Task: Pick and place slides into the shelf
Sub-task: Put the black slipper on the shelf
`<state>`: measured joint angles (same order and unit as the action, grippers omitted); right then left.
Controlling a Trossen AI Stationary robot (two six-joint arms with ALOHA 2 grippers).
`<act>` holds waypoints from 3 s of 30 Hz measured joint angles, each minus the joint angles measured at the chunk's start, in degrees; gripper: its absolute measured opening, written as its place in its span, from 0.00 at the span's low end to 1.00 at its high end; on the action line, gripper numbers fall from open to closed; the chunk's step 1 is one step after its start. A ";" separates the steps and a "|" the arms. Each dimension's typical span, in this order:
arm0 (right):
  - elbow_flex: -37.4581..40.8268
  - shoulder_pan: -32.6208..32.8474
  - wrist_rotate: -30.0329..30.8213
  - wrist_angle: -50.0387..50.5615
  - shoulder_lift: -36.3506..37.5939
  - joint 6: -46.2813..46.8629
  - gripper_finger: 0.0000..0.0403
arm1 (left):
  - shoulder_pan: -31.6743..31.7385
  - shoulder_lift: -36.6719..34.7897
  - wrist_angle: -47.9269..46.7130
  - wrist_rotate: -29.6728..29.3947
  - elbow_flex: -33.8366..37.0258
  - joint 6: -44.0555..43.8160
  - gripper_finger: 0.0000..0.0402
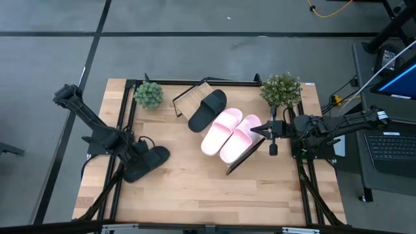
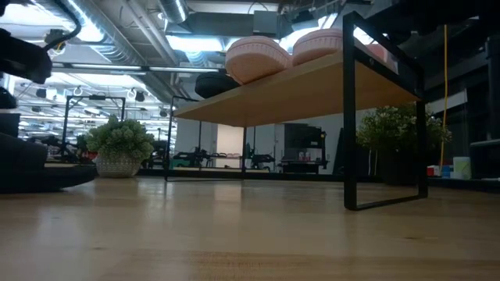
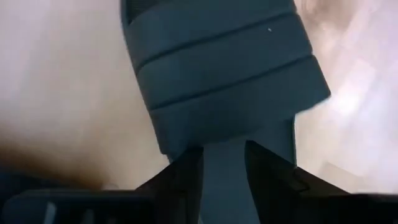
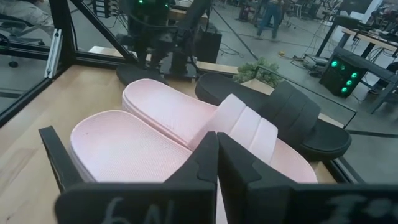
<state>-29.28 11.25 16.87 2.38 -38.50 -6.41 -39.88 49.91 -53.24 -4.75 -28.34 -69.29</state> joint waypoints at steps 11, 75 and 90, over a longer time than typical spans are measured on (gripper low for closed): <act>0.01 0.01 0.00 0.39 0.00 0.06 0.01 | 1.21 6.06 12.01 -19.25 0.02 21.89 0.27; 0.01 0.04 -0.01 3.38 0.02 2.94 0.01 | 11.11 15.06 28.62 -27.50 0.09 53.36 0.27; 0.00 0.04 -0.01 3.38 0.02 2.98 0.01 | 14.38 15.04 28.42 -14.79 0.09 46.02 0.27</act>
<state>-29.28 11.29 16.86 5.76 -38.48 -3.42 -25.50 64.95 -24.82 -19.54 -28.25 -23.26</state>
